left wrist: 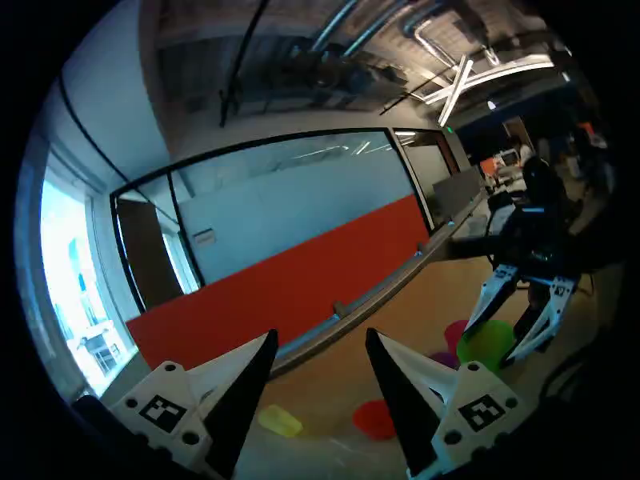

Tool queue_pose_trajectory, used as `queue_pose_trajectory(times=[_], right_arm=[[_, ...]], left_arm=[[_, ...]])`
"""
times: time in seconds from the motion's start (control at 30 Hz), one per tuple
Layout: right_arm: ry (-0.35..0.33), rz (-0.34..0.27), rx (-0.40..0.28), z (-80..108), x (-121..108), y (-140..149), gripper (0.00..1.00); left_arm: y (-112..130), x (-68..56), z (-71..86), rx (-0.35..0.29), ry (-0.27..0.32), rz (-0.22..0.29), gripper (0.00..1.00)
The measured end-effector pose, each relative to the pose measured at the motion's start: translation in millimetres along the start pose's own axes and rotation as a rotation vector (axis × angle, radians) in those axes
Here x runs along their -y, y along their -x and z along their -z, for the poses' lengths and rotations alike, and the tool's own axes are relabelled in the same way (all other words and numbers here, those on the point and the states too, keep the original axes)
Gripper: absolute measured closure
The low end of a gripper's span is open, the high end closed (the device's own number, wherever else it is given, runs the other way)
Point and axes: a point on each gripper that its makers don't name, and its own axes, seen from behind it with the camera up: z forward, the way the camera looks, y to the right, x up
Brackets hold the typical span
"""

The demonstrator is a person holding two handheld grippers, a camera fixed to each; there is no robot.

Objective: Pour water

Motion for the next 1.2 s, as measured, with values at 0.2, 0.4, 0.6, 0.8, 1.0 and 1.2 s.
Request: queue_pose_trajectory(times=[0.2, 0.4, 0.6, 0.8, 1.0, 1.2], right_arm=[[0.001, 0.002, 0.001, 1.3, 0, 0, 0.05], [0.002, 0.002, 0.003, 0.7, 0, 1, 0.05], [0.000, 0.001, 0.004, -0.8, 1, 1, 0.05], [0.000, 0.002, 0.007, 0.2, 1, 2, 0.05], [0.004, 0.000, 0.007, 1.1, 0, 2, 0.05], [0.004, -0.001, 0.007, 1.0, 1, 1, 0.05]], left_arm=[[10, 12.3, 0.3, 0.022, -0.003, 0.224, 0.19], [11, 17.8, 3.0, 0.021, -0.009, 0.247, 0.19], [13, 19.0, 4.0, 0.030, -0.019, 0.249, 0.16], [17, 29.6, 7.8, 0.032, -0.048, 0.271, 0.11], [18, 41.9, 14.7, 0.035, -0.078, 0.270, 0.10], [22, 55.6, 26.2, 0.037, -0.118, 0.279, 0.10]])
